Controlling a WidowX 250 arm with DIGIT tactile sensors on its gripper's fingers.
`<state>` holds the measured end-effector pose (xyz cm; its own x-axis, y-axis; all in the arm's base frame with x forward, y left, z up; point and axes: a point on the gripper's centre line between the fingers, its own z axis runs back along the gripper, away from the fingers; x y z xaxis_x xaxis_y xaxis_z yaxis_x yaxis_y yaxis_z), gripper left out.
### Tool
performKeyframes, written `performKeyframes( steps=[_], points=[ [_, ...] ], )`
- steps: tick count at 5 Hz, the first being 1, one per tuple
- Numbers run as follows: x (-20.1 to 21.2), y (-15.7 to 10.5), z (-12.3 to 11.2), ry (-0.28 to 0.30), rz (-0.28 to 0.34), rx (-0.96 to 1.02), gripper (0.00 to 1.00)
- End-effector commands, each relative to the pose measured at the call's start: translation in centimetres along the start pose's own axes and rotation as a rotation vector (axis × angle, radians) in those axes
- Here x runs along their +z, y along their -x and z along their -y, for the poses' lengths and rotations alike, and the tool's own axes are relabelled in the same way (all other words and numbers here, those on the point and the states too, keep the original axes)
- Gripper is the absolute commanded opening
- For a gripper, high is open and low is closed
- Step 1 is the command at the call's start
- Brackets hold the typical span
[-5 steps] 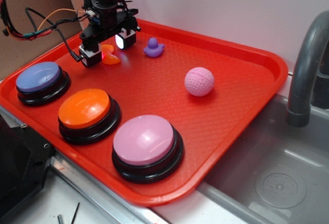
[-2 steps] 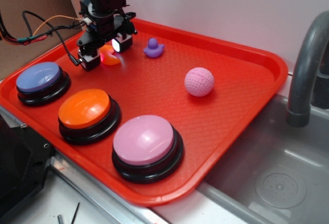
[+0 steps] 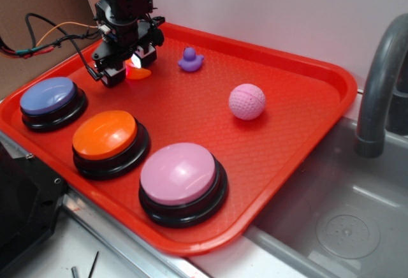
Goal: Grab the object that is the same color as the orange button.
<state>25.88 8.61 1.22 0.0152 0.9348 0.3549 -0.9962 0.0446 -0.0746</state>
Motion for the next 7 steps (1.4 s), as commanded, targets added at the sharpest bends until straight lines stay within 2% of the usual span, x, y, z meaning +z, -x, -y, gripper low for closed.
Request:
performKeyframes(
  steps=[1,2,3,5,6,7],
  points=[
    [0.5,0.5,-0.5,0.029,-0.015,-0.026,0.00],
    [1.6,0.5,-0.1,0.051,-0.019,-0.105,0.00],
    [3.7,0.2,-0.3,0.085,-0.055,-0.143,0.00],
    [7.2,-1.2,0.1,0.082,-0.192,-0.201,0.00],
    [10.3,-0.1,0.3,0.049,-0.268,-0.462,0.00],
    [12.8,1.3,-0.2,0.079,-0.276,-0.663,0.00]
  ],
)
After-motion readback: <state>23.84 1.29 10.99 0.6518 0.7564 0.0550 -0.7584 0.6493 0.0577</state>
